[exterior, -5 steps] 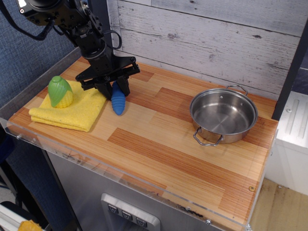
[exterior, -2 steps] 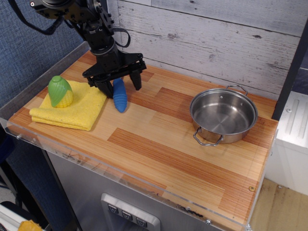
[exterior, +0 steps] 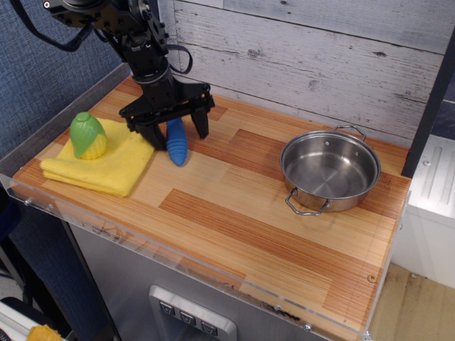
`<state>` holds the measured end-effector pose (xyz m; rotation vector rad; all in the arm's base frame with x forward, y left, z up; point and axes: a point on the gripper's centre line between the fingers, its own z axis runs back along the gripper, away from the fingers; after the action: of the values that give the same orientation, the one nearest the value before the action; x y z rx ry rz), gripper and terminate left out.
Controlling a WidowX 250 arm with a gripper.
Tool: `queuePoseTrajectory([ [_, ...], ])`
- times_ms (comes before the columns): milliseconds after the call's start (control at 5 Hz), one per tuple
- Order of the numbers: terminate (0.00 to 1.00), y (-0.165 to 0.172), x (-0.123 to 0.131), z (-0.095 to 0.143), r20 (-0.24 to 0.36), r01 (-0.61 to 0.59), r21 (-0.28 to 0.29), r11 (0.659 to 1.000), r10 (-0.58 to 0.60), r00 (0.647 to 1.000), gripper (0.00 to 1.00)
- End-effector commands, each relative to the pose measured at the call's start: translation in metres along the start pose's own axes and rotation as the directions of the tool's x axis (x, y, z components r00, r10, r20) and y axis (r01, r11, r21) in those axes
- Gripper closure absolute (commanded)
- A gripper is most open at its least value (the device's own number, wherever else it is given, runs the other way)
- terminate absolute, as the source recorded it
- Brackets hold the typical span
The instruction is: Moves the fork to the right of the yellow napkin.
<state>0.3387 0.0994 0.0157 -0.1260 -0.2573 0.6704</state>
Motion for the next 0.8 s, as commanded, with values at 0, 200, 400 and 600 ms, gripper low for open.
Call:
queuePoseTrajectory([
  [0,0.00,-0.011,0.018,0.077,0.175,0.030,-0.038,0.999,-0.023,0.984,0.00],
  [200,0.00,-0.019,0.016,0.106,0.221,0.041,-0.071,0.997,-0.024,0.975,0.00],
  [400,0.00,-0.025,0.007,0.131,0.255,0.059,-0.098,0.993,-0.032,0.966,0.00],
  [600,0.00,-0.025,0.007,0.131,0.255,0.059,-0.098,0.993,-0.032,0.966,0.00],
])
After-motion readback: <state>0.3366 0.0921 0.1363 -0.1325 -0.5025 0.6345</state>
